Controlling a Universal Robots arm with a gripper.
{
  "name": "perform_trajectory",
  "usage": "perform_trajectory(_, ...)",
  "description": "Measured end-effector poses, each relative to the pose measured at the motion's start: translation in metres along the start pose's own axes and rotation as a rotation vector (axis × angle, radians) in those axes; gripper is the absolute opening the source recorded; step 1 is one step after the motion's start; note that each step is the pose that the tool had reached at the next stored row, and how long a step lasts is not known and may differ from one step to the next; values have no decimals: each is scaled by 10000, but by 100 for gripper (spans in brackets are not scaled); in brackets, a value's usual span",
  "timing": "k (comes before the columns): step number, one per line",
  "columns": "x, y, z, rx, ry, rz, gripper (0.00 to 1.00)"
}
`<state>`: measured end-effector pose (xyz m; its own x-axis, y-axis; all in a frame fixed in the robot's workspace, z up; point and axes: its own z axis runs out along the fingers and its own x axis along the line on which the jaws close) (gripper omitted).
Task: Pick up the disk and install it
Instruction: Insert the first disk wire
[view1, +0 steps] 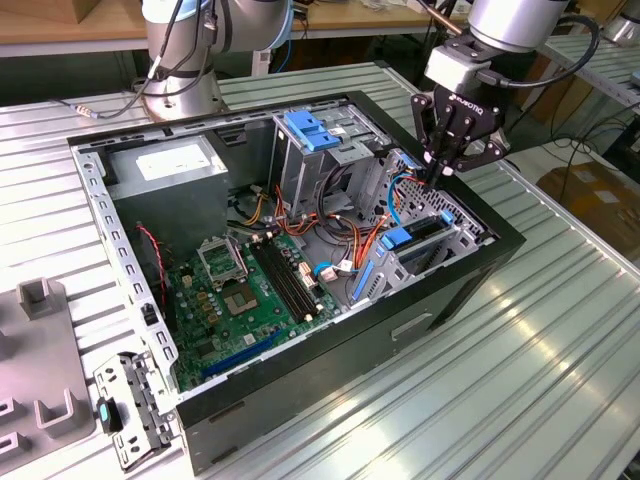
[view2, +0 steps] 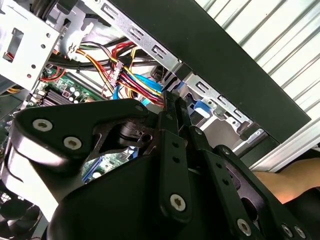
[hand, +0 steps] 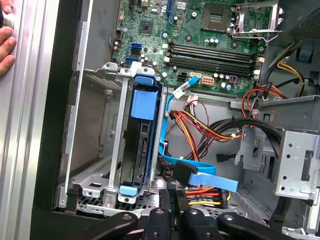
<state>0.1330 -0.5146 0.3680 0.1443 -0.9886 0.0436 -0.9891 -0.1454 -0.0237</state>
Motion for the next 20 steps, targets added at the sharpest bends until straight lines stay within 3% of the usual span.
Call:
perform_trajectory(10,0,0,0,-6,4,144,16)
perform_trajectory(17,-1,0,10,-48,31,1105,16)
perform_trajectory(20,10,25,18,-50,31,1145,16)
